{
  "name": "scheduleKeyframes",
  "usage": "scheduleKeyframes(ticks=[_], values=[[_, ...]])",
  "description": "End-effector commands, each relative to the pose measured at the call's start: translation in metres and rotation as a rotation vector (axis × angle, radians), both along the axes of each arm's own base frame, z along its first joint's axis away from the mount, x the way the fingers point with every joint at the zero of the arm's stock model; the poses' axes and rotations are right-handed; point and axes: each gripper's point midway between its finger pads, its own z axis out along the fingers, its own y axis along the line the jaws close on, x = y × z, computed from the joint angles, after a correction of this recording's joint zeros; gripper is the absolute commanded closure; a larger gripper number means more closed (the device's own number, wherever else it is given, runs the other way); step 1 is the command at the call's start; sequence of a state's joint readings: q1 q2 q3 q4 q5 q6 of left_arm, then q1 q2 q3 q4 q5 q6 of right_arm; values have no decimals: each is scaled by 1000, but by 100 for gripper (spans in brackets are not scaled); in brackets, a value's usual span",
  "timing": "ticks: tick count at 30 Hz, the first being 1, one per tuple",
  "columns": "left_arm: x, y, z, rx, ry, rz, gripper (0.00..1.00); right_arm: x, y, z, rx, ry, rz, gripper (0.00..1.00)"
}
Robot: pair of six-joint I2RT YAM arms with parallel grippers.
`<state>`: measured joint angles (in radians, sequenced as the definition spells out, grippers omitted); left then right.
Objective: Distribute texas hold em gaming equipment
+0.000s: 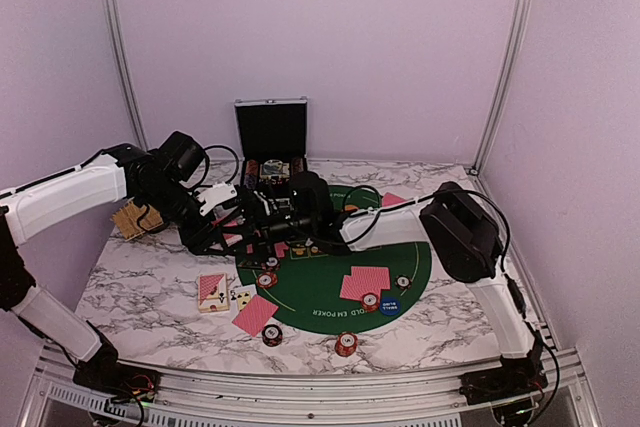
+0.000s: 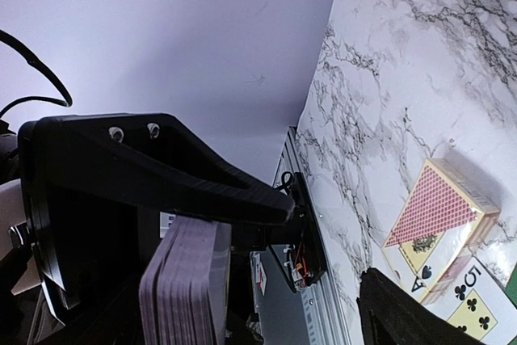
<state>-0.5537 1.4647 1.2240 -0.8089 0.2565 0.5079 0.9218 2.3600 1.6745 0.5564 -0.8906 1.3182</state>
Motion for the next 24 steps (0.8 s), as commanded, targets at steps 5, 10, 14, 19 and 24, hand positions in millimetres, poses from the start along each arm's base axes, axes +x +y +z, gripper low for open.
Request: scheduleKeyframes(ticks=[5, 10, 14, 19, 24], values=[[1, -6, 10, -33, -4, -8, 100, -5, 18, 7, 33, 11, 30, 13], [0, -4, 7, -23, -3, -8, 100, 1, 21, 1, -5, 12, 2, 14], [-1, -3, 7, -20, -6, -11, 100, 3, 20, -3, -33, 6, -1, 16], [-1, -2, 7, -19, -10, -13, 100, 9, 13, -13, -69, 6, -20, 21], [-3, -1, 7, -18, -10, -15, 100, 20, 0, -14, -90, -1, -64, 32]])
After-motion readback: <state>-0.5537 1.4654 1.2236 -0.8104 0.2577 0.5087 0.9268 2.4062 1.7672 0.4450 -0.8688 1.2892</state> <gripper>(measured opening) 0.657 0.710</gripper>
